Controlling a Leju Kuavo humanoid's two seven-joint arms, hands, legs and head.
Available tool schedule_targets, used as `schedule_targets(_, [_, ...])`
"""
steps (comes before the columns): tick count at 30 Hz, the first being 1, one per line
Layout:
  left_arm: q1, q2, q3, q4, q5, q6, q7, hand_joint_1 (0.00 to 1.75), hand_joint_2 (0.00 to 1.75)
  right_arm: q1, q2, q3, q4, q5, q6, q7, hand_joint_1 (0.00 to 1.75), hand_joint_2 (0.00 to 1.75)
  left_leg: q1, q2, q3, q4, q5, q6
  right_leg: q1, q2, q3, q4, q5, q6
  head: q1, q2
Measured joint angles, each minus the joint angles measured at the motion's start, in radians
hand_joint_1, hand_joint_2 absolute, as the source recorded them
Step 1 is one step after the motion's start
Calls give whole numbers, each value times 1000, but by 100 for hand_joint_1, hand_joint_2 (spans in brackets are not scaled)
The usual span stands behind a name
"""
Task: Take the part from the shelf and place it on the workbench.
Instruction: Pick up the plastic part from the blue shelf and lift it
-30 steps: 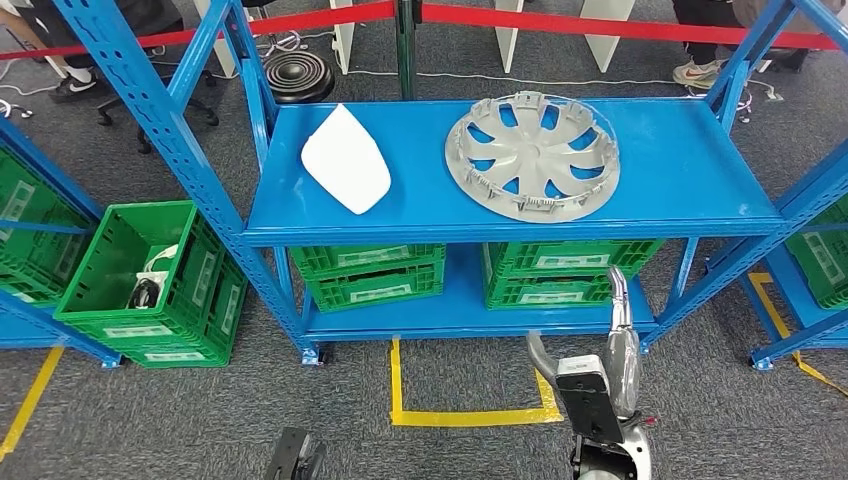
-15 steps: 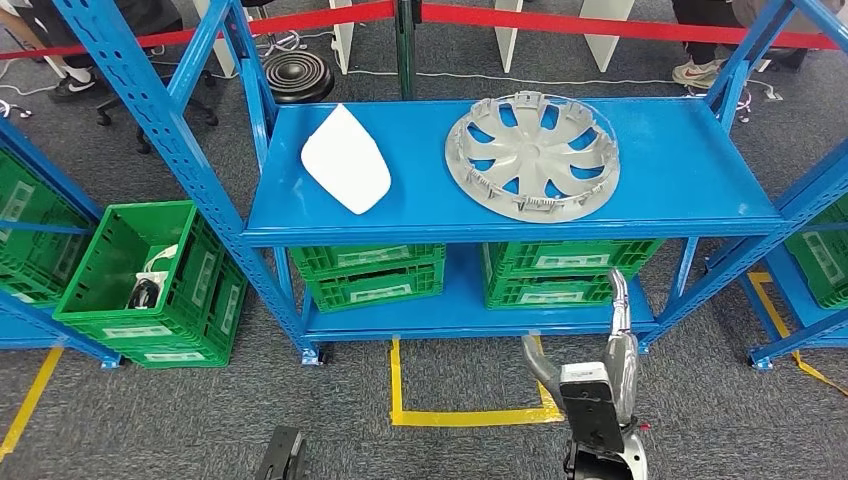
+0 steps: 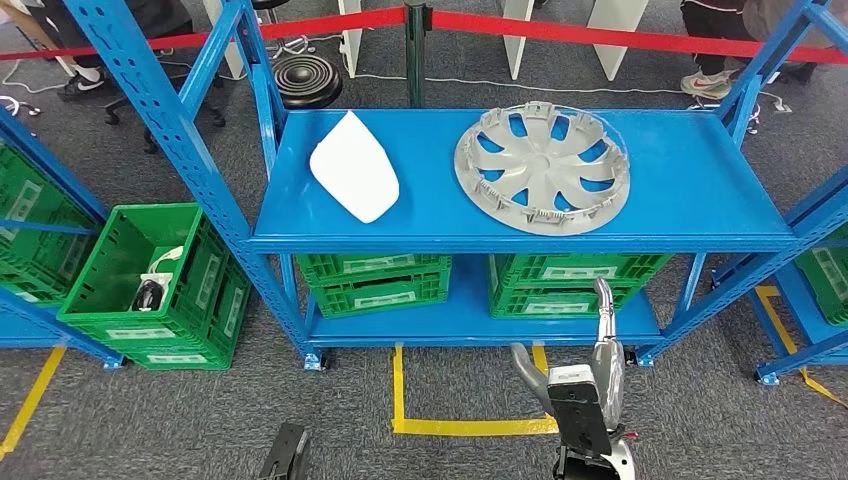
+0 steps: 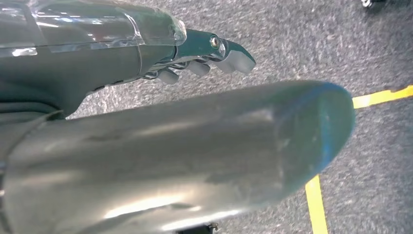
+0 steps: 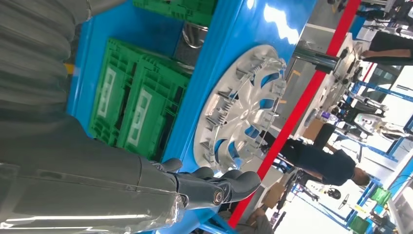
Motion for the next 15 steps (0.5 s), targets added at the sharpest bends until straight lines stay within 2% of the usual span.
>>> schedule_targets(1, [-1, 0, 0, 0, -2, 0, 2, 0, 0, -1, 0, 2, 3, 1, 0, 2, 0, 175, 0, -1, 8, 0, -9, -7, 2, 0, 20, -52, 31, -3, 1, 0])
schedule_targets(2, [-2, -1, 0, -1, -3, 1, 4, 0, 0, -2, 0, 4, 6, 1, 0, 6, 0, 175, -1, -2, 13, 1, -17, -14, 4, 0, 39, -95, 43, -10, 1, 0])
schedule_targets(5, [-6, -2, 0, -2, -7, 0, 9, 0, 0, -6, 0, 11, 13, 2, 0, 15, 0, 175, -1, 0, 14, -2, -28, -33, 11, 3, 54, -128, 16, -36, -4, 0])
schedule_targets(7, [-8, -3, 0, -4, -9, 0, 10, 0, 0, -9, 0, 16, 15, 3, -1, 16, 0, 175, 2, 2, 13, 11, -43, -43, 10, 5, 64, -135, 7, -50, -10, 0])
schedule_targets(8, [-10, -3, 0, -5, -10, 0, 10, 0, 0, -10, 1, 18, 15, 3, -1, 16, 0, 175, 3, 2, -5, 46, -59, -46, 9, 4, 72, -140, 4, -55, -13, 0])
schedule_targets(9, [-11, -3, 0, -6, -10, 0, 10, 0, 0, -12, 2, 20, 16, 3, -1, 16, 0, 175, 3, 2, -41, 107, -79, -48, 9, 3, 80, -143, -1, -60, -17, 0])
schedule_targets(11, [-10, -3, 0, -6, -11, 0, 10, 0, 0, -12, 2, 23, 19, 3, -1, 16, 0, 175, 3, 1, -148, 256, -112, -48, 11, 2, 92, -145, -13, -67, -23, 0])
schedule_targets(12, [-8, -3, 0, -6, -12, 0, 11, 0, 0, -12, 2, 25, 22, 3, -1, 17, 0, 175, 3, 1, -195, 304, -107, -48, 12, 3, 99, -145, -20, -67, -24, 0])
schedule_targets(13, [-6, -3, 0, -6, -13, 0, 12, 0, 0, -11, 2, 25, 25, 3, -1, 17, 0, 175, 3, 1, -224, 316, -79, -47, 12, 5, 110, -145, -29, -66, -25, 0])
schedule_targets(14, [-5, -3, 0, -6, -14, 1, 12, 0, 0, -11, 2, 26, 27, 3, -1, 17, 0, 175, 3, 1, -235, 290, -32, -46, 12, 7, 123, -145, -38, -63, -26, 0])
schedule_targets(15, [-5, -3, 0, -6, -16, 1, 12, 0, 0, -11, 2, 26, 28, 3, -1, 18, 0, 175, 3, 1, -229, 235, 27, -44, 12, 9, 138, -145, -48, -59, -27, 0])
